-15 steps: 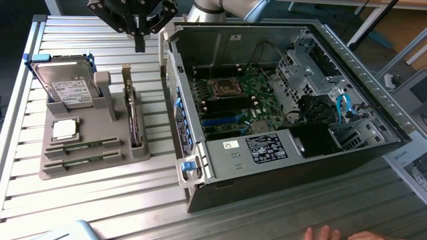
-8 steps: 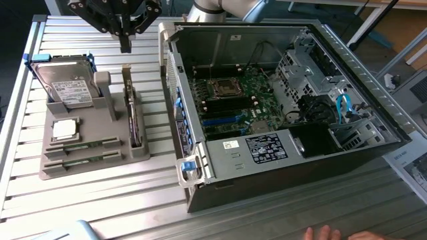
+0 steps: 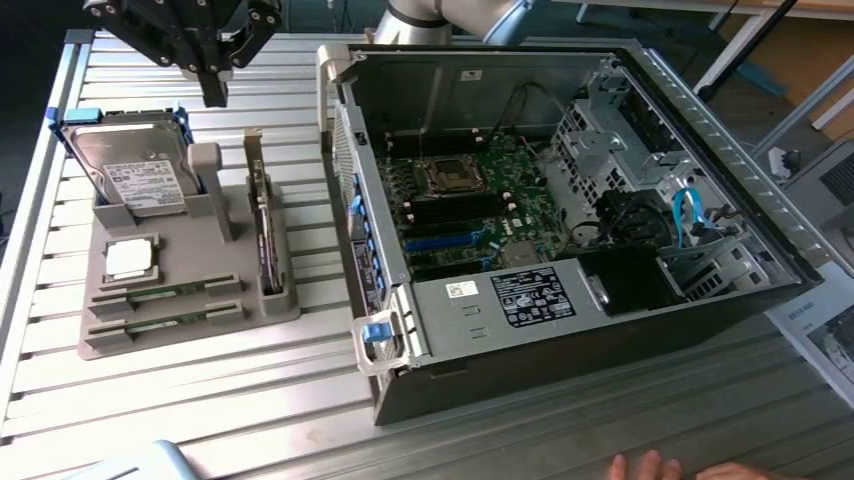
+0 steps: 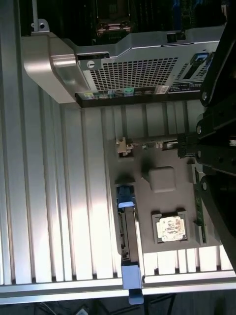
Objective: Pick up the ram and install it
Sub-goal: 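Reach for the ram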
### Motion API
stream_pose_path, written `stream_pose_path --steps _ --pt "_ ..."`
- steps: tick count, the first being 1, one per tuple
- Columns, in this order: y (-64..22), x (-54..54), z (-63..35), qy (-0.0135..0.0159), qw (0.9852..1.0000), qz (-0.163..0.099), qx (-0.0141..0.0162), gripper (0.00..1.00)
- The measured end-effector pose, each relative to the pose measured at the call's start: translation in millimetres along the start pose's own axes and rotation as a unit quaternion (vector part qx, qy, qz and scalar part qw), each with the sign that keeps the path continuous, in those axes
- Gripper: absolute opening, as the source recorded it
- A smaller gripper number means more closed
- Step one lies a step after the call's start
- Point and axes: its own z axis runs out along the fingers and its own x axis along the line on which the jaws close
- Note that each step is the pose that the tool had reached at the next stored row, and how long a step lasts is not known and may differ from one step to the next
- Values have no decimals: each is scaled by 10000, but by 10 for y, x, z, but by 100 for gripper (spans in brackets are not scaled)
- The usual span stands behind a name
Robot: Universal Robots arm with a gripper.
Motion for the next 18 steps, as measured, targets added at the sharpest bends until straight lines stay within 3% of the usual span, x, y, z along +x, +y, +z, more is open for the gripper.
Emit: stream_pose_path --steps 4,8,11,18 --pt "-9 119 -5 -5 10000 0 0 11" --pt "-10 127 -5 -1 10000 0 0 11" --pt "-11 146 4 68 10000 3 6 11" --pt "-14 170 15 160 9999 7 13 11"
